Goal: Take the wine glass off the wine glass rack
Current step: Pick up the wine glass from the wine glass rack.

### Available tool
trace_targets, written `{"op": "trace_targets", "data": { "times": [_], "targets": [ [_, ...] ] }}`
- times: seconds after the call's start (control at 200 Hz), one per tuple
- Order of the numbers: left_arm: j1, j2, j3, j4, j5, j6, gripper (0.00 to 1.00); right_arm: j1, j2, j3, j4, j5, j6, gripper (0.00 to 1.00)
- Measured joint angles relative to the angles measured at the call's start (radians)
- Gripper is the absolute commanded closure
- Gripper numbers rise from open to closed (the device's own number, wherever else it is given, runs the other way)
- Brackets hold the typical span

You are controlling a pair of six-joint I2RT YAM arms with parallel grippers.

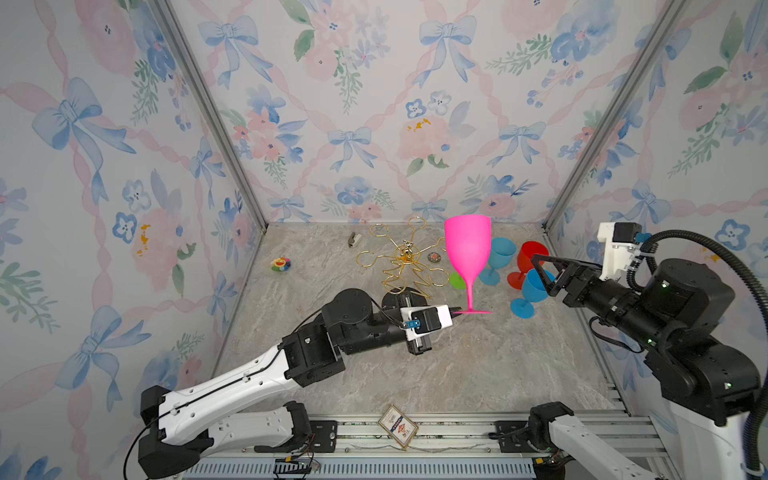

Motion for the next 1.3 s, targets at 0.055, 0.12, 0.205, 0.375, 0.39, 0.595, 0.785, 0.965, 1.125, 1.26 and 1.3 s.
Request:
{"op": "trace_targets", "data": {
  "times": [0.055, 0.12, 0.205, 0.375, 0.39, 0.595, 0.785, 0.965, 1.125, 1.26, 1.3],
  "targets": [
    [-0.063, 0.026, 0.000, 0.000, -0.089, 0.064, 1.00, -0.001, 0.008, 0.011, -0.017, -0.008, 0.003, 0.23],
    [-0.128, 0.065, 0.000, 0.001, -0.195, 0.138, 1.00, -0.002, 0.019, 0.026, -0.045, -0.015, 0.003, 0.23],
    [-0.200, 0.131, -0.003, 0.001, -0.337, 0.233, 1.00, -0.006, 0.037, 0.051, -0.084, -0.022, 0.003, 0.23],
    [-0.248, 0.220, -0.034, -0.007, -0.519, 0.330, 1.00, -0.014, 0.074, 0.145, -0.184, -0.040, 0.017, 0.23],
    [-0.249, 0.221, -0.039, -0.006, -0.528, 0.333, 1.00, -0.014, 0.076, 0.154, -0.192, -0.040, 0.017, 0.24],
    [-0.275, 0.206, -0.148, 0.089, -0.663, 0.431, 1.00, -0.032, 0.094, 0.245, -0.304, -0.045, 0.017, 0.25],
    [-0.310, 0.231, -0.242, 0.211, -0.791, 0.593, 1.00, -0.034, 0.179, 0.318, -0.403, -0.106, 0.033, 0.29],
    [-0.312, 0.262, -0.289, 0.289, -0.853, 0.675, 1.00, -0.038, 0.256, 0.361, -0.484, -0.153, 0.043, 0.35],
    [-0.325, 0.288, -0.364, 0.422, -0.910, 0.795, 1.00, -0.051, 0.300, 0.362, -0.557, -0.210, 0.059, 0.40],
    [-0.330, 0.304, -0.407, 0.489, -0.931, 0.865, 1.00, -0.052, 0.337, 0.377, -0.621, -0.239, 0.055, 0.46],
    [-0.330, 0.304, -0.414, 0.506, -0.937, 0.884, 1.00, -0.053, 0.348, 0.381, -0.634, -0.245, 0.051, 0.48]
  ]
}}
